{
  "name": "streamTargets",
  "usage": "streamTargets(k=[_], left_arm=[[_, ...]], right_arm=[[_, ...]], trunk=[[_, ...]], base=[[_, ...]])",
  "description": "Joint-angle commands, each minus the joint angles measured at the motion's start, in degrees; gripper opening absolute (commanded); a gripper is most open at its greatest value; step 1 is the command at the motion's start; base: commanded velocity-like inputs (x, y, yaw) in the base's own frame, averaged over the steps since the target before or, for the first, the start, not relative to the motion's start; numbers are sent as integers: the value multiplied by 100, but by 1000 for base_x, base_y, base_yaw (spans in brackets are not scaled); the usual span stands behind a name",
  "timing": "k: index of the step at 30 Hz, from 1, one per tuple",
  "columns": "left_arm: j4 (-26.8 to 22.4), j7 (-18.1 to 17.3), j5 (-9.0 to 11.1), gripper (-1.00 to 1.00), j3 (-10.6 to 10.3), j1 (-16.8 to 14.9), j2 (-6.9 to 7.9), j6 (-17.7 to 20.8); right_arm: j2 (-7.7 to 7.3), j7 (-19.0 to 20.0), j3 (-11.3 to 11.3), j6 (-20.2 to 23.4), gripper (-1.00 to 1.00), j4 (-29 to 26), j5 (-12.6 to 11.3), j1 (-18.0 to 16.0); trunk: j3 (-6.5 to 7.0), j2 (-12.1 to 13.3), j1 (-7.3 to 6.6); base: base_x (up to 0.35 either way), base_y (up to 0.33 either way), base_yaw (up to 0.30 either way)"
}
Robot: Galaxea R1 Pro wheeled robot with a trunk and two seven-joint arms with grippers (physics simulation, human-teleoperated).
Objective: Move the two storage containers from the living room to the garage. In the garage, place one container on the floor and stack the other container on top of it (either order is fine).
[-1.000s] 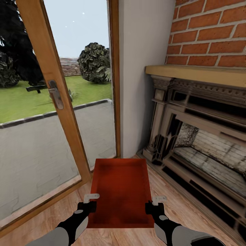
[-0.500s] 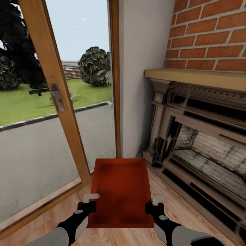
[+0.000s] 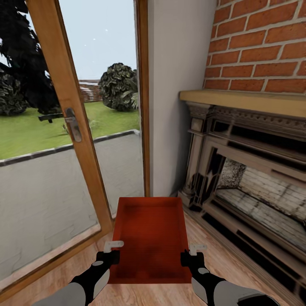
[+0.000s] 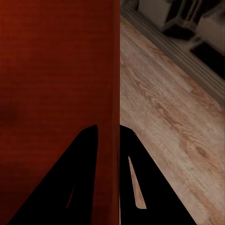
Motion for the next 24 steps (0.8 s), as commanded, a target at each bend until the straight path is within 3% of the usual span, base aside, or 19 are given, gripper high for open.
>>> streamTargets(k=[1,24], left_arm=[[16,133,46,-100,22,-7,77,-21],[17,133,46,-100,22,-5,77,-21]], right_arm=[[-31,-28,-53,-55,-100,8,-160,-10],[-30,-28,-54,-55,-100,8,-160,-10]], trunk=[[4,-4,0],[218,-4,0]], base=[[0,0,0],[0,0,0]])
